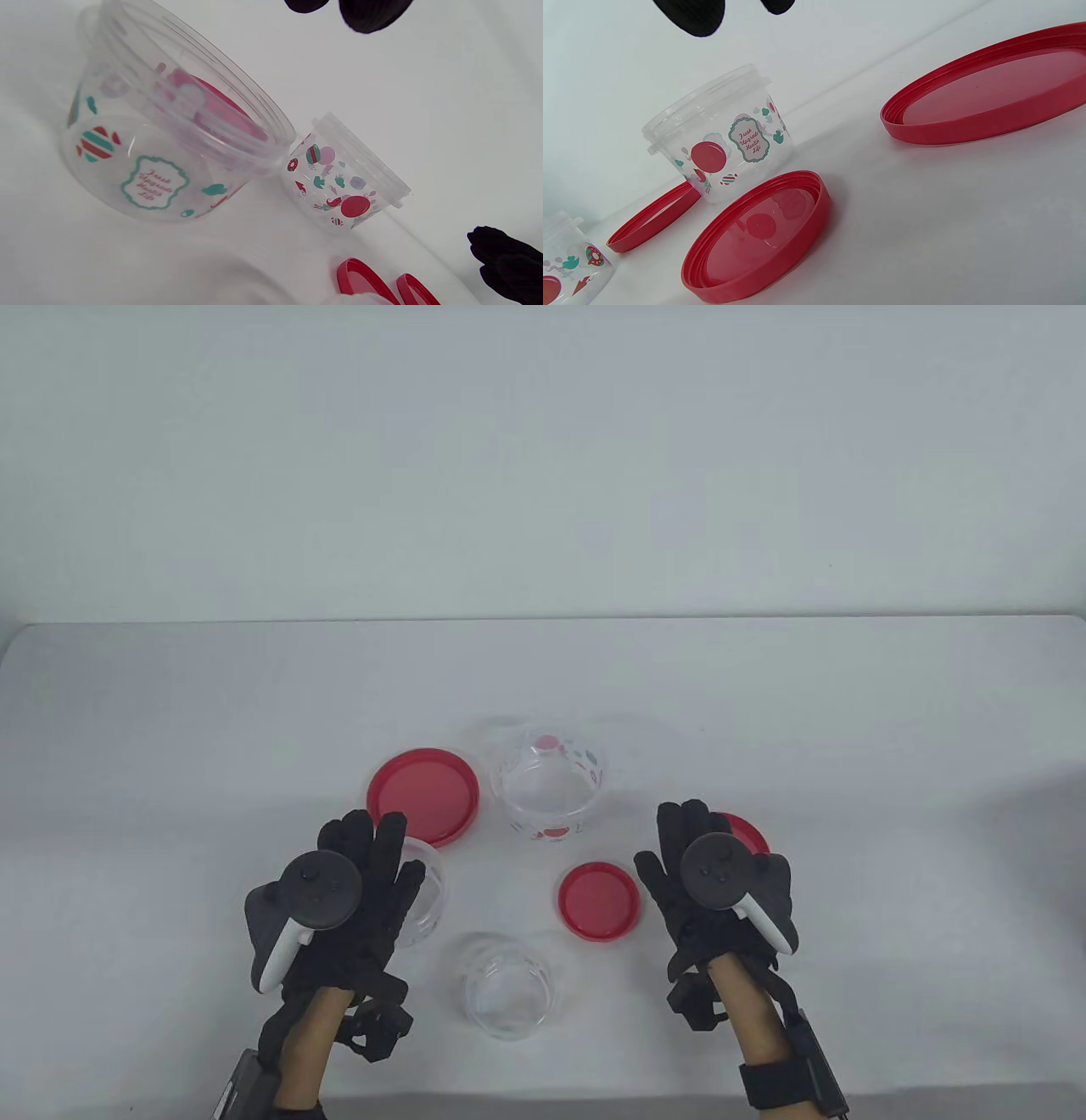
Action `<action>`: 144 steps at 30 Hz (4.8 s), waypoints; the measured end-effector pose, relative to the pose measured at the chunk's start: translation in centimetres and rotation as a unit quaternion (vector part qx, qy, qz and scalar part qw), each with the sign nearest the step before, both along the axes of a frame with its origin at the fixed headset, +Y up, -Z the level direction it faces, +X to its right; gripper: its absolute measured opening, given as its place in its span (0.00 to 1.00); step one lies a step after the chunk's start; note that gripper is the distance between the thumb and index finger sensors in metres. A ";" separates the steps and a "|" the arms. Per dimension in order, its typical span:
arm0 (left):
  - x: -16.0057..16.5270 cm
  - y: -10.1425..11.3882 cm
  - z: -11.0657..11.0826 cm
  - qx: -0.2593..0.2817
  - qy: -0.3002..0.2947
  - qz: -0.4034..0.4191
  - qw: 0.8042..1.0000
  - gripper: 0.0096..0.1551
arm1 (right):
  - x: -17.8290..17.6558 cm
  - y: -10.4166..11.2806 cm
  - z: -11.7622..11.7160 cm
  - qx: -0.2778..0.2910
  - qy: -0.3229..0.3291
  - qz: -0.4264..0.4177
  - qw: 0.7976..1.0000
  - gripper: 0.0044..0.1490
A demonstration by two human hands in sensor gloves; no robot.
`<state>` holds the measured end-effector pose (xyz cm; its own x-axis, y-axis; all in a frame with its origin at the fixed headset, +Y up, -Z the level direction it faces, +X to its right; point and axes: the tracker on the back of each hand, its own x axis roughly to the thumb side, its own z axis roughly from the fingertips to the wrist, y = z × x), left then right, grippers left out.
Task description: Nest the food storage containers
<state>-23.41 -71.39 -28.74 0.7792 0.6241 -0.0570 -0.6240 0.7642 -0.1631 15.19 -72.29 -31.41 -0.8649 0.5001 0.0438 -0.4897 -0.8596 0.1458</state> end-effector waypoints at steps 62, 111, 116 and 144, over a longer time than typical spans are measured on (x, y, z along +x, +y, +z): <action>9.8 -1.0 2.7 0.053 -0.256 -0.231 0.937 0.34 | 0.8 -0.4 -0.3 -0.013 -0.011 -0.022 1.000 0.44; 21.3 5.3 -2.3 0.040 -0.135 -0.216 0.966 0.27 | 4.6 -1.1 1.8 -0.090 -0.024 -0.409 0.908 0.46; 23.7 5.6 -2.4 0.056 -0.133 -0.227 0.963 0.27 | 4.4 -1.5 2.0 -0.100 -0.026 -0.443 0.891 0.47; 17.8 -3.0 -5.8 -0.076 -0.065 -0.229 0.968 0.31 | 5.2 -2.1 1.6 -0.067 -0.076 -0.439 0.893 0.43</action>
